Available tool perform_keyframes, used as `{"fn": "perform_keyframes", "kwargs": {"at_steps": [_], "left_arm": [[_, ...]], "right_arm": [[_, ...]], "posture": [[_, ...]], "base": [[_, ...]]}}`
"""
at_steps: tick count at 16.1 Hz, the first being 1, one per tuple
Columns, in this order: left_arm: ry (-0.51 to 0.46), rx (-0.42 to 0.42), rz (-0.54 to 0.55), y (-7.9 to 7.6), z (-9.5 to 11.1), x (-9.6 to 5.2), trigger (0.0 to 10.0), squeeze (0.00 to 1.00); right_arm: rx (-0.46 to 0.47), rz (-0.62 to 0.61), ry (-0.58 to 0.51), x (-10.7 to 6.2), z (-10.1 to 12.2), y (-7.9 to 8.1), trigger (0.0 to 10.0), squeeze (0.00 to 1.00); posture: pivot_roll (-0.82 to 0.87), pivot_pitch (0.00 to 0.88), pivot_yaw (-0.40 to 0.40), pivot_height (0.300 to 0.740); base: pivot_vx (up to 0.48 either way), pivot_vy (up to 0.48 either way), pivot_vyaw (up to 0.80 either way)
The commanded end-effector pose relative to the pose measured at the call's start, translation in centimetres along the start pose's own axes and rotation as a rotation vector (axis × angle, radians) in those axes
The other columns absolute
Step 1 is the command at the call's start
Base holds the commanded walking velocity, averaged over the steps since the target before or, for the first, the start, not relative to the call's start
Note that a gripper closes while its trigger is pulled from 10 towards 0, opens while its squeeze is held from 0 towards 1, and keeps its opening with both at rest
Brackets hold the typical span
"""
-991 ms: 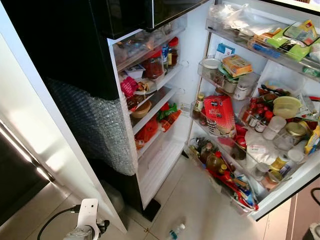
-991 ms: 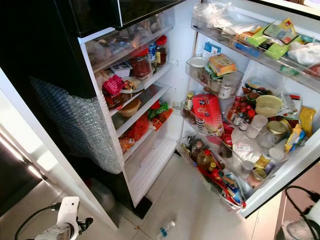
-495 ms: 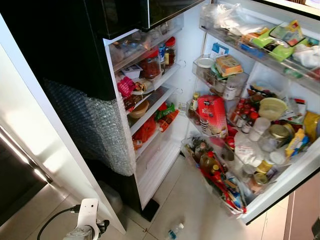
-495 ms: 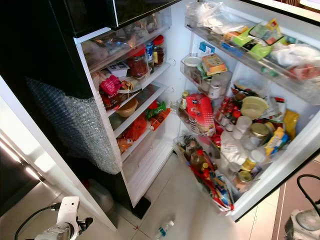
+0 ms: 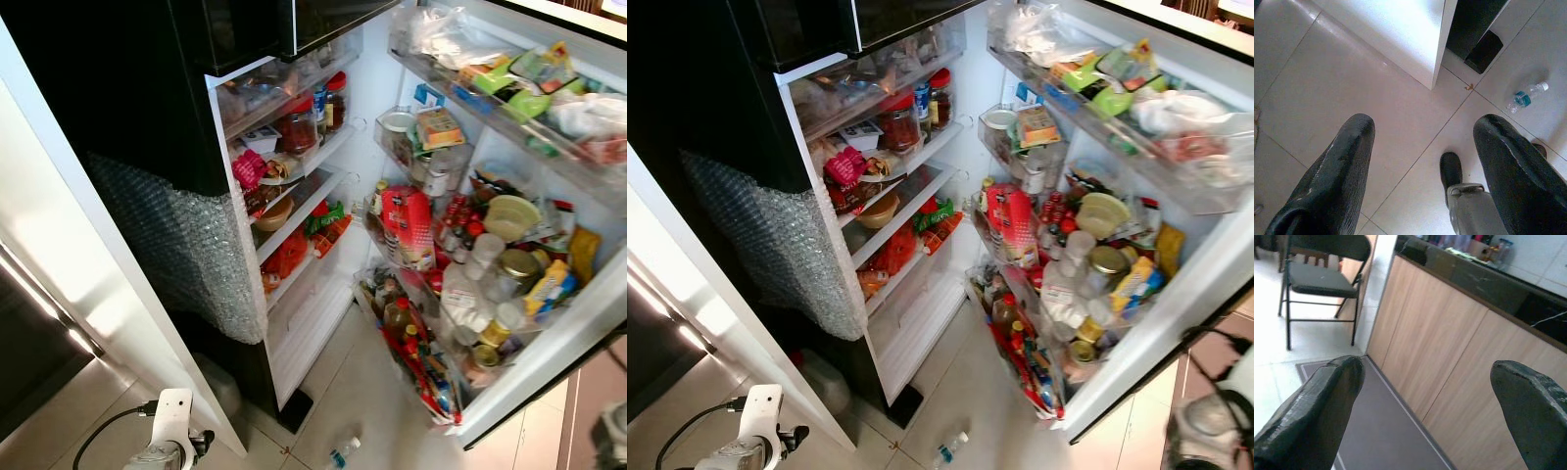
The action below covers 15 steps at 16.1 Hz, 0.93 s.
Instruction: Restocking fridge
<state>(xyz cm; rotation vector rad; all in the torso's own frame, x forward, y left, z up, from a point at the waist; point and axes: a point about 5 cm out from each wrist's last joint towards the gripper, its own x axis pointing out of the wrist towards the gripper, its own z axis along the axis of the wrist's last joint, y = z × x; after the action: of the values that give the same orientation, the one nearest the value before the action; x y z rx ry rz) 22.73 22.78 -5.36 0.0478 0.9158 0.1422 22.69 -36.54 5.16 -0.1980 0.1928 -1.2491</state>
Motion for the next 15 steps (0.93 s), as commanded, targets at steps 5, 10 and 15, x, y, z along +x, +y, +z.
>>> {"fn": "perform_keyframes", "kwargs": {"at_steps": [5,10,15], "left_arm": [[0.019,0.004,0.000,0.0,-0.2,0.0,10.0,0.00],[0.018,0.005,-0.008,0.0,-0.3,0.0,10.0,0.00],[0.018,0.008,-0.016,-0.1,-0.3,0.0,10.0,0.00]], "right_arm": [[0.086,0.247,0.027,-1.1,0.3,2.6,10.0,0.00],[0.132,0.654,0.145,-4.2,-1.3,5.9,10.0,0.00],[0.097,1.018,0.217,-7.3,-2.9,7.6,10.0,0.00]], "posture": [[-0.01,0.000,-0.006,0.740],[-0.01,0.000,-0.006,0.740],[-0.02,0.000,-0.010,0.740]], "base": [[0.000,0.000,0.00],[0.000,0.000,0.00],[0.000,0.000,0.00]]}}
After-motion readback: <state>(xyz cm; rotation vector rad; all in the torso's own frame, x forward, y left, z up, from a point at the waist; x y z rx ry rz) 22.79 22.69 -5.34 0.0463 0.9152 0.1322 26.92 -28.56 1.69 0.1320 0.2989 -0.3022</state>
